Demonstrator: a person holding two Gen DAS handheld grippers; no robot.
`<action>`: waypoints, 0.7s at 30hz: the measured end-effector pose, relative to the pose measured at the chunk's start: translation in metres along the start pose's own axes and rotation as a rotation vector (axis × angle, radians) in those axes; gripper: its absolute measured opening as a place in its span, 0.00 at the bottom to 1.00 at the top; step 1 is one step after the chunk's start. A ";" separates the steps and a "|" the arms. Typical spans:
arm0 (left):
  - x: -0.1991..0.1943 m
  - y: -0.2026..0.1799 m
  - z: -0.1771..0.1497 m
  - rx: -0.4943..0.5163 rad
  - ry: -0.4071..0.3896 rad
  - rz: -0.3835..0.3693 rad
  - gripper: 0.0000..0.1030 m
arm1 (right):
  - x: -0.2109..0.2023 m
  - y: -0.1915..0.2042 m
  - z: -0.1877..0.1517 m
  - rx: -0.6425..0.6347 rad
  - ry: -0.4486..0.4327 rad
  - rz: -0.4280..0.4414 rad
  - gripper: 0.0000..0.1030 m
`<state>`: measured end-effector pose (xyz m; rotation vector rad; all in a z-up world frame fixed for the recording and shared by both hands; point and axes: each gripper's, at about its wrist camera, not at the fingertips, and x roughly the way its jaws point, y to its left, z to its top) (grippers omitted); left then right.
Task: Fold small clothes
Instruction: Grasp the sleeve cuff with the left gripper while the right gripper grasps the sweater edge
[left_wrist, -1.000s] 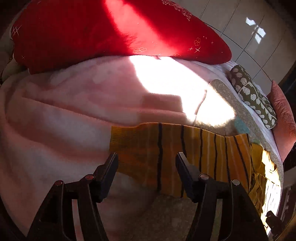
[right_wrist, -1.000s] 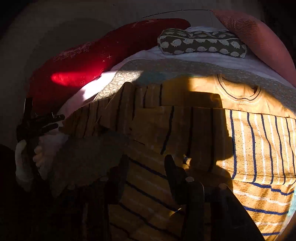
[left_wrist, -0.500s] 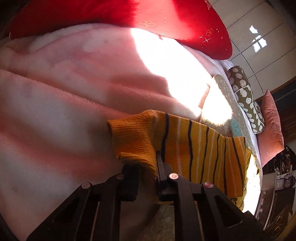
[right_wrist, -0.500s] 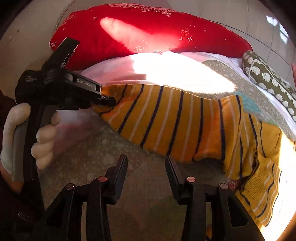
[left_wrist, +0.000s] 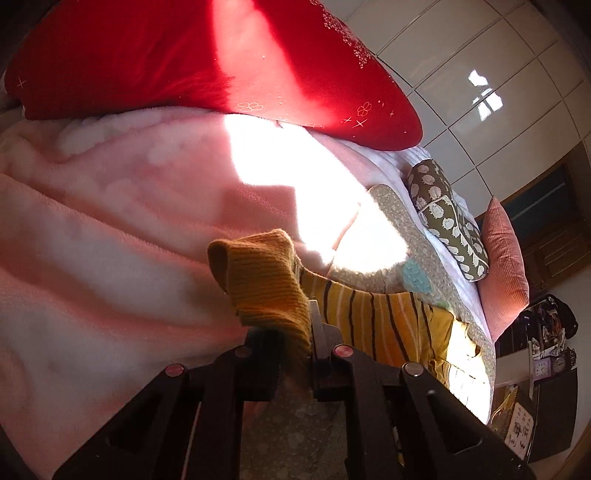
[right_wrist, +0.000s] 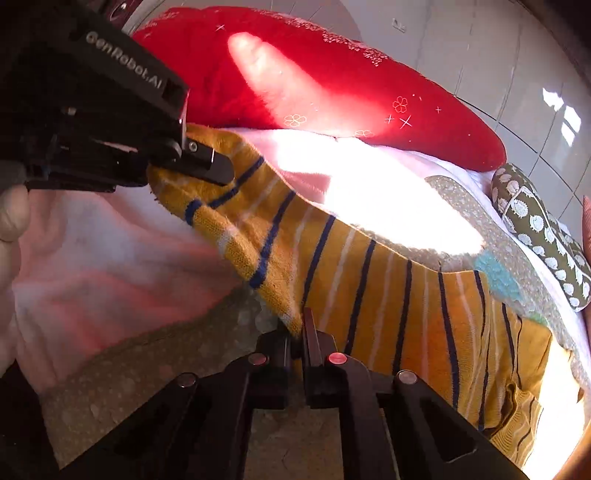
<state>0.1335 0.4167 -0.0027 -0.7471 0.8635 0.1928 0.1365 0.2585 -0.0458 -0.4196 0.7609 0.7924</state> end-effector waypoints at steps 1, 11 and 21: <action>-0.005 -0.009 0.000 0.011 -0.006 -0.014 0.11 | -0.011 -0.008 0.001 0.042 -0.015 0.007 0.05; -0.031 -0.213 -0.045 0.344 0.010 -0.148 0.11 | -0.136 -0.139 -0.064 0.565 -0.227 0.119 0.05; 0.049 -0.422 -0.203 0.751 0.223 -0.205 0.18 | -0.212 -0.252 -0.240 1.070 -0.315 0.055 0.06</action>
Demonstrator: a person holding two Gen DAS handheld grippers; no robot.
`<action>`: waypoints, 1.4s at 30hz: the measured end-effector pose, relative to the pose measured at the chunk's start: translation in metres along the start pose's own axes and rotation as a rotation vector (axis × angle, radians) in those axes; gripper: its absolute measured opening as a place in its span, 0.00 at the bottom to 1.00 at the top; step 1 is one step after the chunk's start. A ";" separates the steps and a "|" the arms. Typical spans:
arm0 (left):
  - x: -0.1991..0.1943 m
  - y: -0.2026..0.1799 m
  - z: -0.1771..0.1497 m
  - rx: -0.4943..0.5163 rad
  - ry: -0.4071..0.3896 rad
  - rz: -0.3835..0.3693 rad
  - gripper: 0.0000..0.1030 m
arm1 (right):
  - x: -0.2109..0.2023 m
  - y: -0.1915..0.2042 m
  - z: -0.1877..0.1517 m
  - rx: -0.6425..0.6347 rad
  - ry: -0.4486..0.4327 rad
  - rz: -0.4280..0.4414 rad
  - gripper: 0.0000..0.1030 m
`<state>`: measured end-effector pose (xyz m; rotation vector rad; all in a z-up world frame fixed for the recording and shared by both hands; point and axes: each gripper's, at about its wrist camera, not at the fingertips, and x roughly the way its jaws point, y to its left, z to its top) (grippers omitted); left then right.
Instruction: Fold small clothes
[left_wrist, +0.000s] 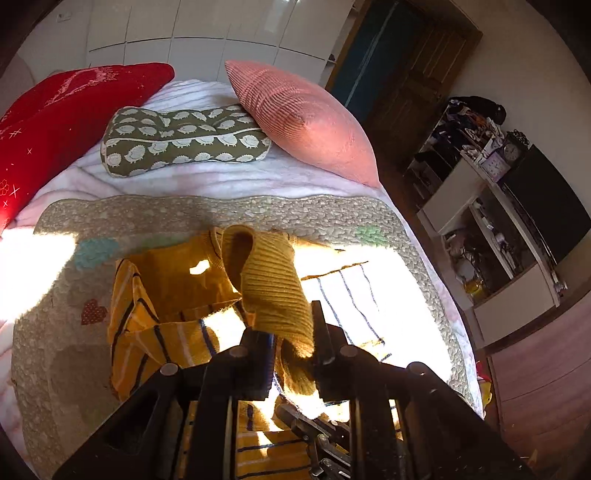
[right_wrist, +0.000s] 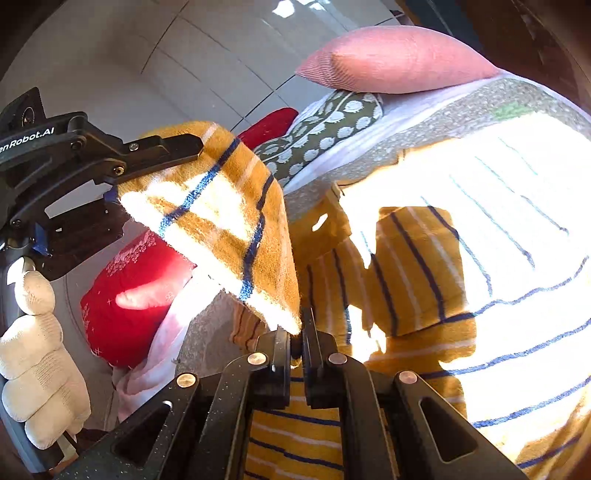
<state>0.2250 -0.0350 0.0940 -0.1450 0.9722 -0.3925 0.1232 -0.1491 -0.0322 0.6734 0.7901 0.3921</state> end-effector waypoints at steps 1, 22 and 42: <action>0.013 -0.009 -0.002 0.006 0.033 -0.007 0.21 | -0.007 -0.018 -0.002 0.044 0.003 -0.016 0.07; 0.006 0.171 -0.048 -0.256 0.048 0.270 0.42 | -0.093 -0.128 0.064 0.070 -0.057 -0.308 0.55; 0.066 0.189 -0.048 -0.274 0.095 0.330 0.34 | -0.066 -0.078 0.105 -0.282 0.057 -0.409 0.02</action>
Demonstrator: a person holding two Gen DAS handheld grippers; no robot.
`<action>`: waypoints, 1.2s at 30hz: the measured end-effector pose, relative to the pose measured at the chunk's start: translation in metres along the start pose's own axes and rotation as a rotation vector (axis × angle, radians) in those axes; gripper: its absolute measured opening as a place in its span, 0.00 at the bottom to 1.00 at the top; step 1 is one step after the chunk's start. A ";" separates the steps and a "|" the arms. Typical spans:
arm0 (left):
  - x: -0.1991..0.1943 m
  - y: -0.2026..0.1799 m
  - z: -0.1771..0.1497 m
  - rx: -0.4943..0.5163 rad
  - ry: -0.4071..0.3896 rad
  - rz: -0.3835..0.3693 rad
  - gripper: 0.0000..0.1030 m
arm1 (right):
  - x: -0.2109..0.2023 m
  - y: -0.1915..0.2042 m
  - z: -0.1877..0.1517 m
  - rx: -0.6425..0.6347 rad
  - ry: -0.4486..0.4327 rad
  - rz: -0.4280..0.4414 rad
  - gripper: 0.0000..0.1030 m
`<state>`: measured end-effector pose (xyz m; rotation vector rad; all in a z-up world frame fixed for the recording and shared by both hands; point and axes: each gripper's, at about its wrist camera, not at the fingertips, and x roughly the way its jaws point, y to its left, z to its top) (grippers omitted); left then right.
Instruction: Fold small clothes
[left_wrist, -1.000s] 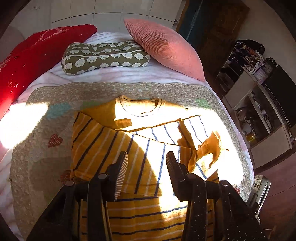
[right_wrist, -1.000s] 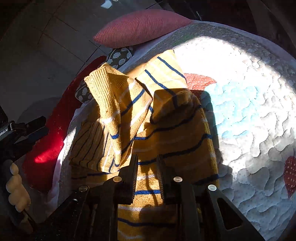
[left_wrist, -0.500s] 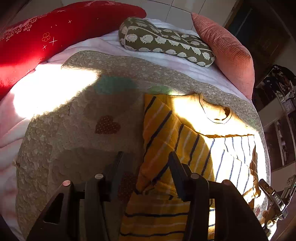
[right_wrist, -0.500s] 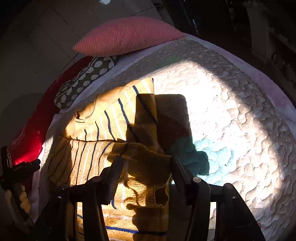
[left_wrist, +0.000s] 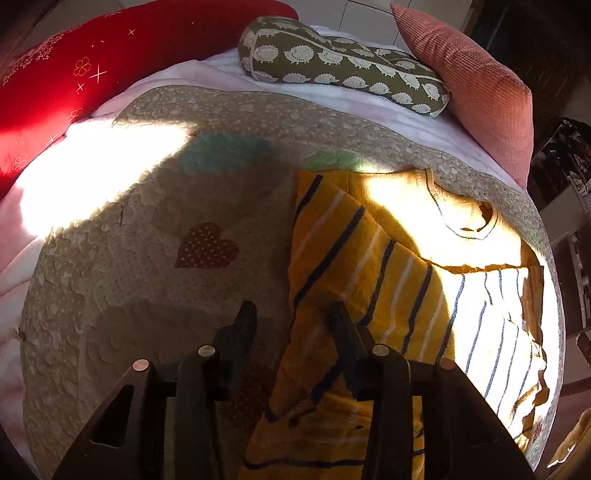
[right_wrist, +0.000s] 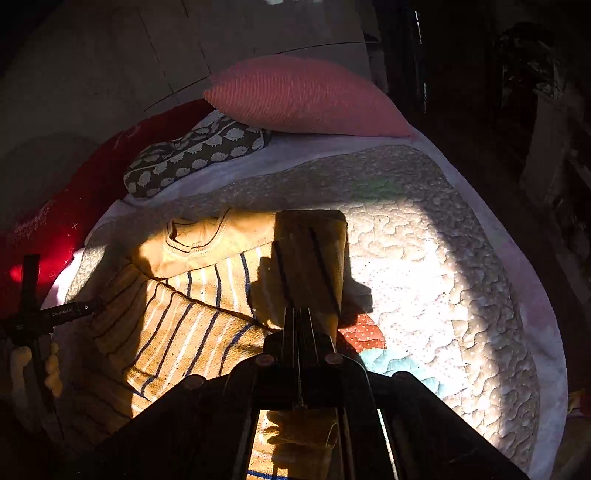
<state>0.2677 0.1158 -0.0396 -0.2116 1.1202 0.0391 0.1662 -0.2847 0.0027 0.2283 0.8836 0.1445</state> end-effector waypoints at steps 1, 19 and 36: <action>-0.001 0.003 0.000 -0.009 -0.003 0.012 0.32 | 0.003 0.005 0.002 -0.036 0.016 0.044 0.02; -0.004 0.043 -0.019 -0.105 -0.033 0.016 0.32 | 0.038 0.034 -0.041 -0.283 0.148 -0.076 0.04; -0.037 0.048 -0.035 -0.074 -0.105 0.005 0.34 | 0.063 -0.011 0.020 -0.083 0.099 -0.270 0.27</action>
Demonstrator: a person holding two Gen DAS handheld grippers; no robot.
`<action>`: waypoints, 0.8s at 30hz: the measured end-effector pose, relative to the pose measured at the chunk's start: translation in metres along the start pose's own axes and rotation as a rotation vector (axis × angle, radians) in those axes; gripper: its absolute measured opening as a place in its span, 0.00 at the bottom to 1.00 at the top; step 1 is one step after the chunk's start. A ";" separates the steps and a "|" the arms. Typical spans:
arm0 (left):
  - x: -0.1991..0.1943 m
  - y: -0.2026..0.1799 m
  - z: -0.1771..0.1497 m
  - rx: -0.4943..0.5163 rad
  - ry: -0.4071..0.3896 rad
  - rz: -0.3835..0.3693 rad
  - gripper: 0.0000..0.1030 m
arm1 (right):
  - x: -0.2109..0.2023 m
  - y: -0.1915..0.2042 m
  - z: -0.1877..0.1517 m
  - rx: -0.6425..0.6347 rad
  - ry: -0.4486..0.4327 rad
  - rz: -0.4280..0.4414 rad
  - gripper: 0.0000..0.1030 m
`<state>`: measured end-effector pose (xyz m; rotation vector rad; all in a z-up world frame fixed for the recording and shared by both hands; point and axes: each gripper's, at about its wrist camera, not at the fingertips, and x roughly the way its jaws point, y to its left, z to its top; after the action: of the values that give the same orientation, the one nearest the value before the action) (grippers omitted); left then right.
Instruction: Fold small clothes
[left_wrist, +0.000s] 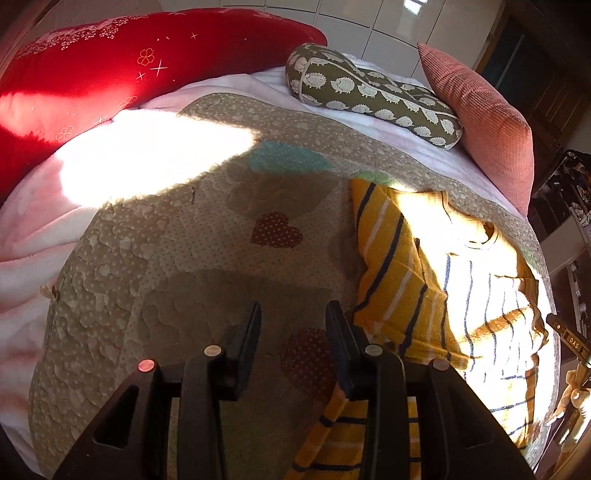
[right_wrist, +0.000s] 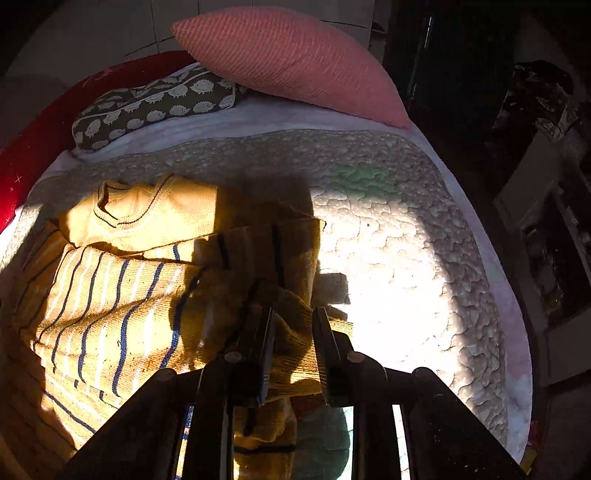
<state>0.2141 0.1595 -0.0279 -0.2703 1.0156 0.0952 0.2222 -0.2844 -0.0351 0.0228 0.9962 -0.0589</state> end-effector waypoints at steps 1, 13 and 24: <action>0.000 -0.002 0.000 0.001 -0.004 -0.002 0.34 | -0.012 -0.001 0.000 0.013 -0.039 -0.007 0.27; 0.052 -0.048 -0.005 0.044 0.123 0.014 0.47 | 0.021 0.062 -0.038 0.210 0.093 0.466 0.27; -0.034 0.017 -0.034 0.022 0.021 -0.029 0.57 | -0.064 -0.058 -0.137 0.435 -0.036 0.377 0.27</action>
<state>0.1642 0.1685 -0.0191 -0.2661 1.0322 0.0551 0.0694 -0.3338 -0.0556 0.6040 0.9141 0.0700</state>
